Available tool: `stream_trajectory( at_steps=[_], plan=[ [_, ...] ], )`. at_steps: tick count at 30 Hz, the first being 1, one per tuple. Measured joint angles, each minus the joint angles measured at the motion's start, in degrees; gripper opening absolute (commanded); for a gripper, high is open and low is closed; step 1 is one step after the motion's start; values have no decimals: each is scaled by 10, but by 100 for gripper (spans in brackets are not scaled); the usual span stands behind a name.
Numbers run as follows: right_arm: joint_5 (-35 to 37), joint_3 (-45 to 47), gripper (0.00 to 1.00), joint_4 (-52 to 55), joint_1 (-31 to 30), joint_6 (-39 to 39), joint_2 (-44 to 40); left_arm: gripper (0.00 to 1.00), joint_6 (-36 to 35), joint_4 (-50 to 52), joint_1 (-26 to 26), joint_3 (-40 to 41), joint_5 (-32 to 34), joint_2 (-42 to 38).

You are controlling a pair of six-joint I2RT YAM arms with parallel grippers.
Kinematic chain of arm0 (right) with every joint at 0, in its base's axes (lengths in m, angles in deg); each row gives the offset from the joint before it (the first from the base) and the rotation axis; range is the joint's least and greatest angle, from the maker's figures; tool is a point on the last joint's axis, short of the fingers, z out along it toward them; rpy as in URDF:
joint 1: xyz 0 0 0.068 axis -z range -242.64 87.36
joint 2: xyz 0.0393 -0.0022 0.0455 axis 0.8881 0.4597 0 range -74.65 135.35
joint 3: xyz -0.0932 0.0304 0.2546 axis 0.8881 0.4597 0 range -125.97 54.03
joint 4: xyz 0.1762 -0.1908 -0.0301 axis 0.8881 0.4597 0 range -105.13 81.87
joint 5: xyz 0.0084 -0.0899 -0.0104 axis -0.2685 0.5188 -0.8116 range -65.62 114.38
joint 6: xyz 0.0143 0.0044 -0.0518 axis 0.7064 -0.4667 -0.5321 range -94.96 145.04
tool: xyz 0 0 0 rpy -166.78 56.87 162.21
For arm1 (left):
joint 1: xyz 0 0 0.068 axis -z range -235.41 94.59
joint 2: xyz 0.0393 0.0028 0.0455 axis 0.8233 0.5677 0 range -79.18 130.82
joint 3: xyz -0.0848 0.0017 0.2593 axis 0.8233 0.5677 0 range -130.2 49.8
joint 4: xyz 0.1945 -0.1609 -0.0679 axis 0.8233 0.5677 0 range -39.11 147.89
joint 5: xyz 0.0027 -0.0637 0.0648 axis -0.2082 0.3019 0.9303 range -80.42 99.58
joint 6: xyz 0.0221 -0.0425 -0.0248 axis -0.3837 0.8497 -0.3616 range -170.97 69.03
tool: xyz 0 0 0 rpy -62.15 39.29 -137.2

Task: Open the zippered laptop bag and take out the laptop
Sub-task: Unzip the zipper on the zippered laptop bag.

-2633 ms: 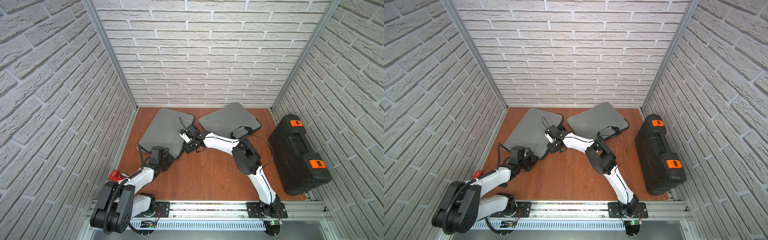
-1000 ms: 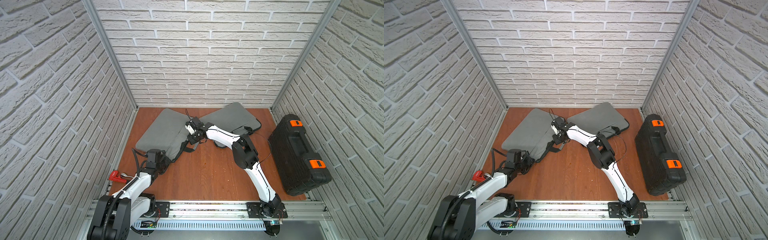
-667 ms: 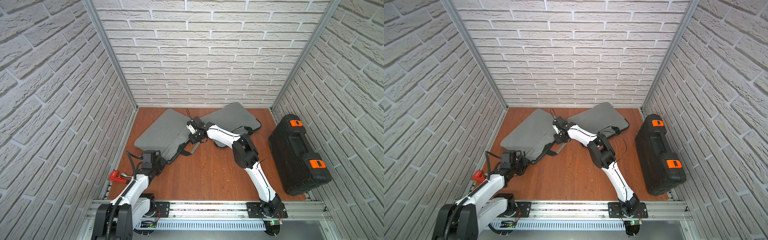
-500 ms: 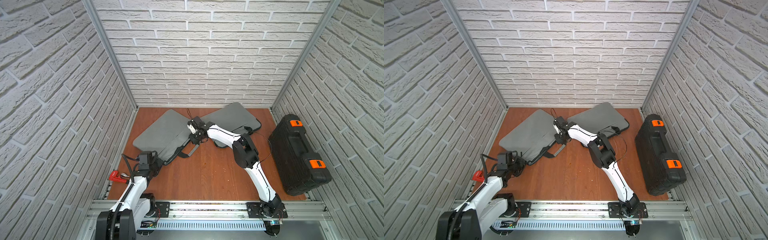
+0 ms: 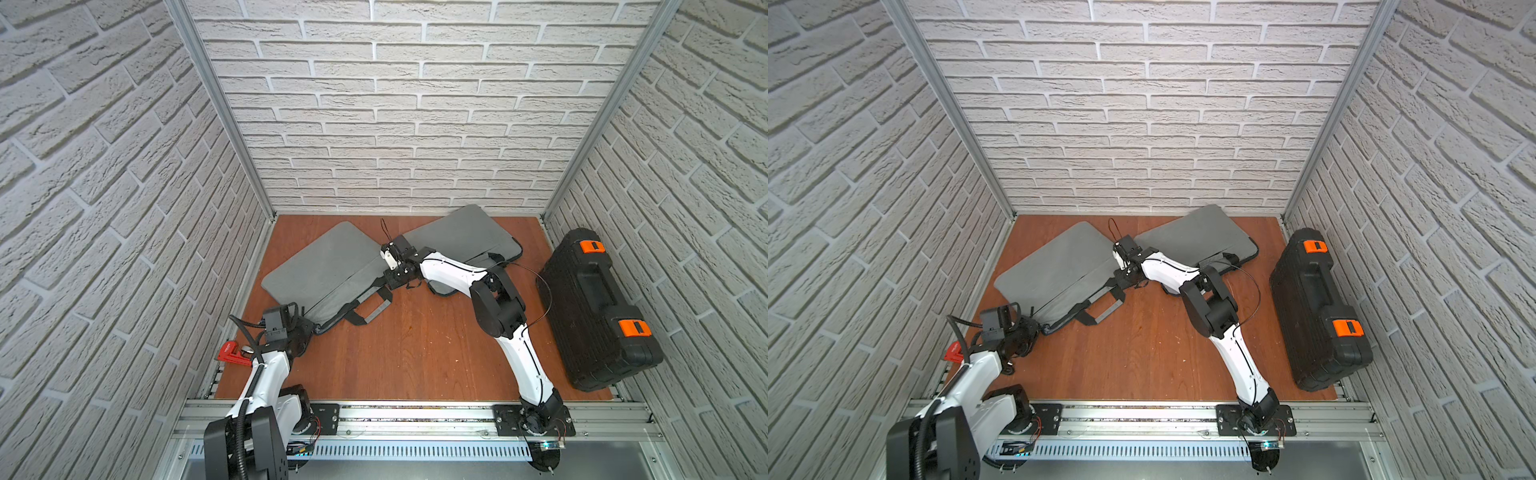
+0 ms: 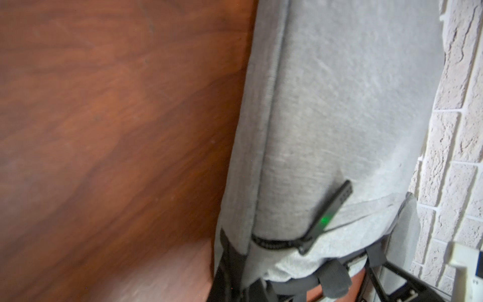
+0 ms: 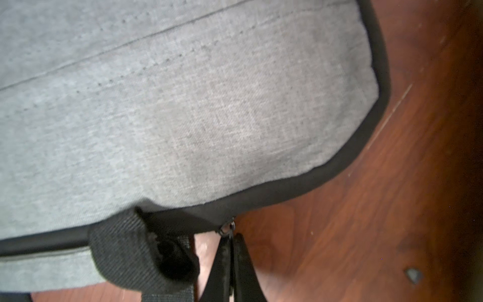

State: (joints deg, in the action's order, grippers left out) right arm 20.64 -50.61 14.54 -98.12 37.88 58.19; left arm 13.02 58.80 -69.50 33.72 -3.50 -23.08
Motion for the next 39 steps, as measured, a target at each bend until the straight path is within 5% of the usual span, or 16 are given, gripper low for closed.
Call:
stream_trajectory(
  at_steps=[15, 27, 34, 39],
  plan=[
    [-57, 177, 6, -116, 0, 55, -87, 28, -49, -76, -57, -70, 4, 146],
    [-33, 240, 6, -158, -8, 94, -122, 97, -72, -125, -70, -129, 0, 206],
    [-18, 264, 6, -167, -9, 120, -138, 98, -87, -58, -63, -129, 38, 98],
    [-15, 266, 6, -166, -13, 127, -140, 95, -86, -17, 18, -129, 61, 32]
  ],
)
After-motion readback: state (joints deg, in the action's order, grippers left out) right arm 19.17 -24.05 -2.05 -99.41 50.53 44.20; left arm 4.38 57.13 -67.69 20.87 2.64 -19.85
